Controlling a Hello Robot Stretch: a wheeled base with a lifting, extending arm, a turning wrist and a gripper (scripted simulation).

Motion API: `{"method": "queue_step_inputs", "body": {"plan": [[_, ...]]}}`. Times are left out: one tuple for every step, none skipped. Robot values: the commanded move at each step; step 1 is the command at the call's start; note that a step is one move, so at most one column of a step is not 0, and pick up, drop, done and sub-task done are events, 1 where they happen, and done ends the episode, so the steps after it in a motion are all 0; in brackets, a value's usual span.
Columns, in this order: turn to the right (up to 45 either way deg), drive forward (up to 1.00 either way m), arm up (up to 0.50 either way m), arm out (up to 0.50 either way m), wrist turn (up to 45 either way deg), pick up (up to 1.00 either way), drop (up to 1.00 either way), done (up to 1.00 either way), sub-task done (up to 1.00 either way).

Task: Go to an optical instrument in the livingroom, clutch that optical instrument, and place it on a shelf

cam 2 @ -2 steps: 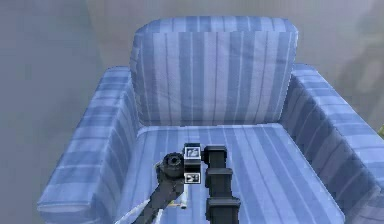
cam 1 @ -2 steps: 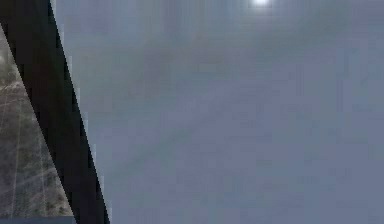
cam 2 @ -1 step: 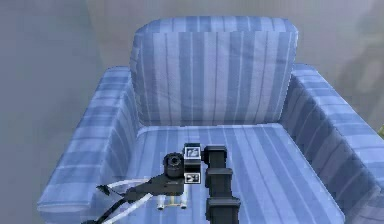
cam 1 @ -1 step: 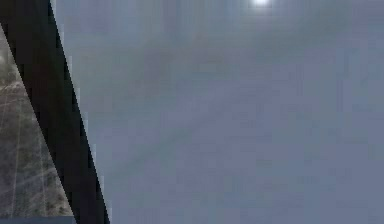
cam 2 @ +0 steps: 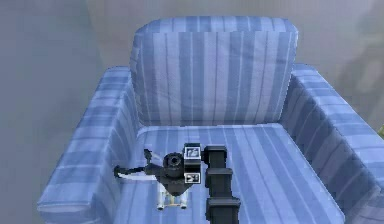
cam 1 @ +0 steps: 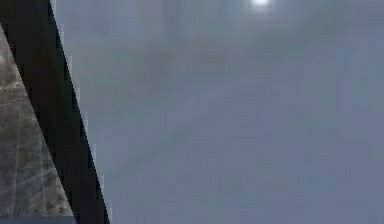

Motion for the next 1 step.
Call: {"method": "queue_step_inputs", "body": {"plan": [[0.0, 0.0, 0.0, 0.0, 18.0, 0.0, 0.0, 0.0, 0.0]]}}
